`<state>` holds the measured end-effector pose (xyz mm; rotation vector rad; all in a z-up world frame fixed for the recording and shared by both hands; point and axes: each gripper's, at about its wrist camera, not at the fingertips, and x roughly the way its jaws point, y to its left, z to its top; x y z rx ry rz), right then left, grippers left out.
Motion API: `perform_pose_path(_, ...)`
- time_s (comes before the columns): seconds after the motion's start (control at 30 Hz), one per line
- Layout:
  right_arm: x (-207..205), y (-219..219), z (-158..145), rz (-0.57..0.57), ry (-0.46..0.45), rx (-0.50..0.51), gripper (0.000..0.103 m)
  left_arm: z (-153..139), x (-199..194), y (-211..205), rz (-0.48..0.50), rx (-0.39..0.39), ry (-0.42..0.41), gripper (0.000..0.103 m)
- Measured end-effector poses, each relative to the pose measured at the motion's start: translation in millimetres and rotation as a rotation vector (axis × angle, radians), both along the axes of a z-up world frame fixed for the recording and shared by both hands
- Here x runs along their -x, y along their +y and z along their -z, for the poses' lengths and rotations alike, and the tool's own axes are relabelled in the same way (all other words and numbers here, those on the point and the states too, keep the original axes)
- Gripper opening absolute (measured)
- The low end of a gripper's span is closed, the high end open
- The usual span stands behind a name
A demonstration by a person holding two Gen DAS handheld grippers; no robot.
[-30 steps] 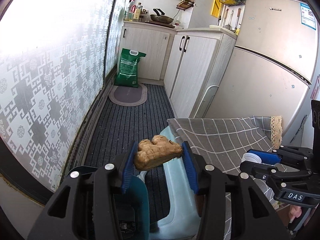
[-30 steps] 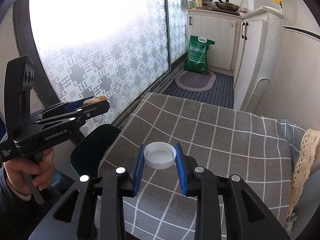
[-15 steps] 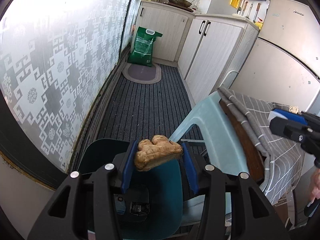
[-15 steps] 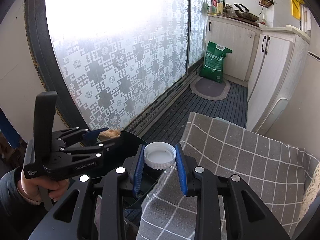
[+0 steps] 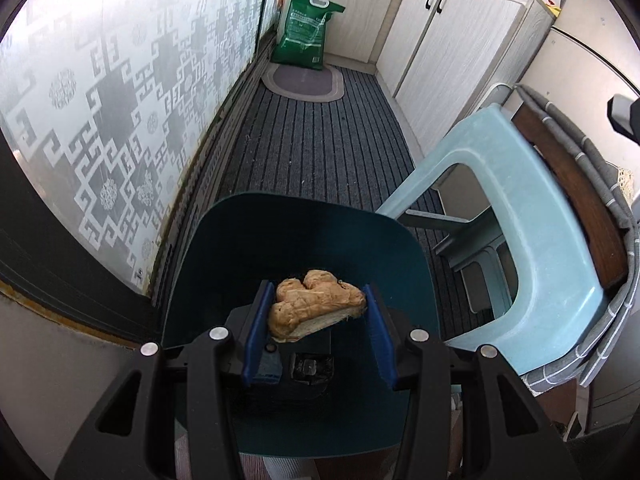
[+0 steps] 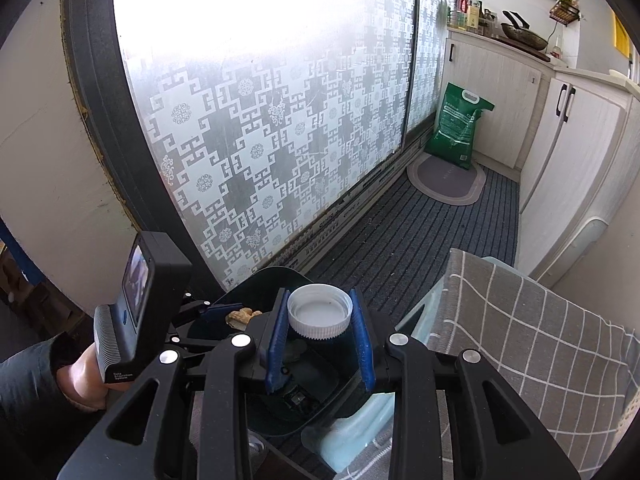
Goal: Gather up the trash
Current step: 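Open the left tool over the bin to drop the ginger piece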
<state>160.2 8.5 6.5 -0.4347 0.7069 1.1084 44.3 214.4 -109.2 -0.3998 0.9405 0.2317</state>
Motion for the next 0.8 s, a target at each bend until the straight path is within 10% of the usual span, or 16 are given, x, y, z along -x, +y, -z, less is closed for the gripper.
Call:
perform_pose_path(0.53, 10.0, 43.8, 28.5, -0.033, 0.031, 0.101, 0.030, 40.9, 6.0, -4.0, 0.088, -0.019, 0.147, 0.051)
perform_pose_path(0.8, 6.8, 58.3, 62.5, -0.026, 0.057, 0.193, 0.030, 26.7, 17.9, 9.4, 0.045, -0.019, 0.080, 0.031)
